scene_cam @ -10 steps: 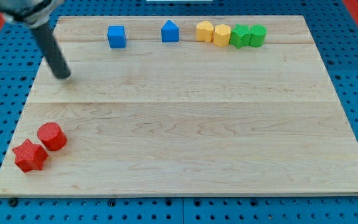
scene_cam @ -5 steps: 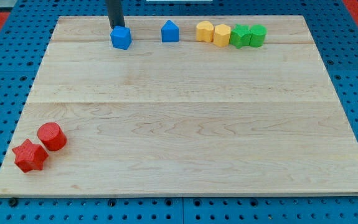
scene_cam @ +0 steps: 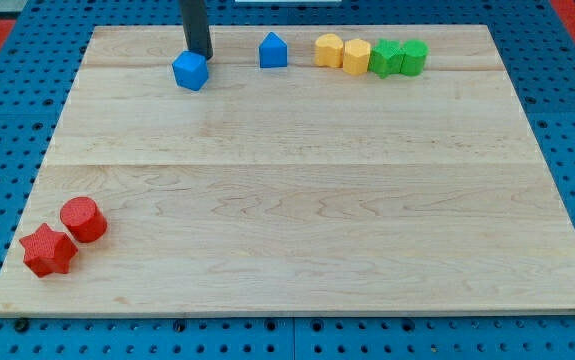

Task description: Push the blue cube to the red circle

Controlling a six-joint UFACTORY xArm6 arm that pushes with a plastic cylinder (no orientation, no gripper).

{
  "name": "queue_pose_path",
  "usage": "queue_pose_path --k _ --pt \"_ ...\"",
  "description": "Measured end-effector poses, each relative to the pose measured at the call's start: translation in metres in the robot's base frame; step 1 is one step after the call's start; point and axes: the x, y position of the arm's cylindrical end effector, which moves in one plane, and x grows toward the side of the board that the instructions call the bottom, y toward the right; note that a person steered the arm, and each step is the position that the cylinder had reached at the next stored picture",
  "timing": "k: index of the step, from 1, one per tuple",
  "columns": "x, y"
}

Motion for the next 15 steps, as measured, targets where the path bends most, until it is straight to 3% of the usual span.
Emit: queue_pose_path --k 5,8,12,15 --pt "0.075 -0.052" --pt "0.083 -0.050" --pt "0.144 -0.050" --pt "0.128 0.004"
